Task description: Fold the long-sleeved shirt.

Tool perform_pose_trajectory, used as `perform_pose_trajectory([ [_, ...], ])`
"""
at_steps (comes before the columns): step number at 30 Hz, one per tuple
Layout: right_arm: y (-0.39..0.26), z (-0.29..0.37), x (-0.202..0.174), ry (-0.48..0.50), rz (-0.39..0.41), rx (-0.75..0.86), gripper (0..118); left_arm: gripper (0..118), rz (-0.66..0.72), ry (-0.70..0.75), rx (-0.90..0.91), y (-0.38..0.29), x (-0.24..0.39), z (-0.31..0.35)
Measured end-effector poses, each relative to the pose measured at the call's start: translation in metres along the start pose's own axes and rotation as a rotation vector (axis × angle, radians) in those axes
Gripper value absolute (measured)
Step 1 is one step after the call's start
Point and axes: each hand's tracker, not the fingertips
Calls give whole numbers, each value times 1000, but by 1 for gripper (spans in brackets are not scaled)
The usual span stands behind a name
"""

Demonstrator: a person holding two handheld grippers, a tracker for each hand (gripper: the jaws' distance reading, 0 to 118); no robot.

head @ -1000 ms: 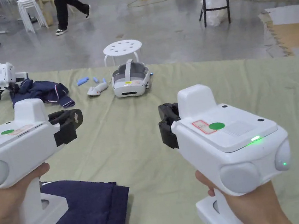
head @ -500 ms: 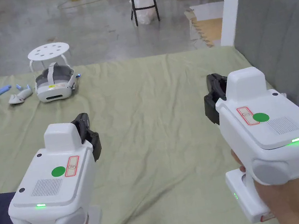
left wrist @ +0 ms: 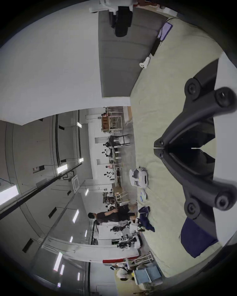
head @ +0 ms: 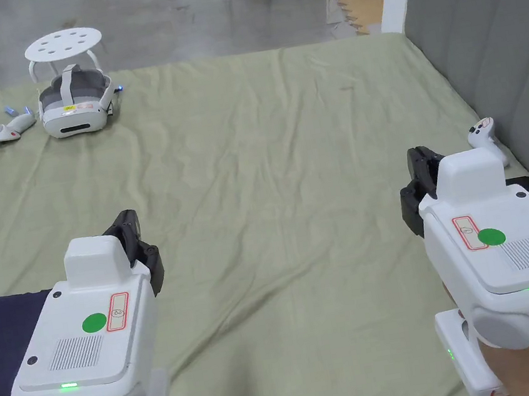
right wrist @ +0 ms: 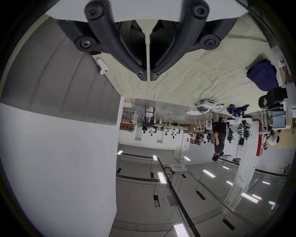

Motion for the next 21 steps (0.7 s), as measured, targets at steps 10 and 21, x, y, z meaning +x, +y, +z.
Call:
perform_pose_trajectory([
  [10,1,3,-6,-11,5,2,41,86,24,-33,14,12,7,4],
  [21,-3,-1,-7,-33,-29,-15,118,111,15,-5,39,9,7,5],
])
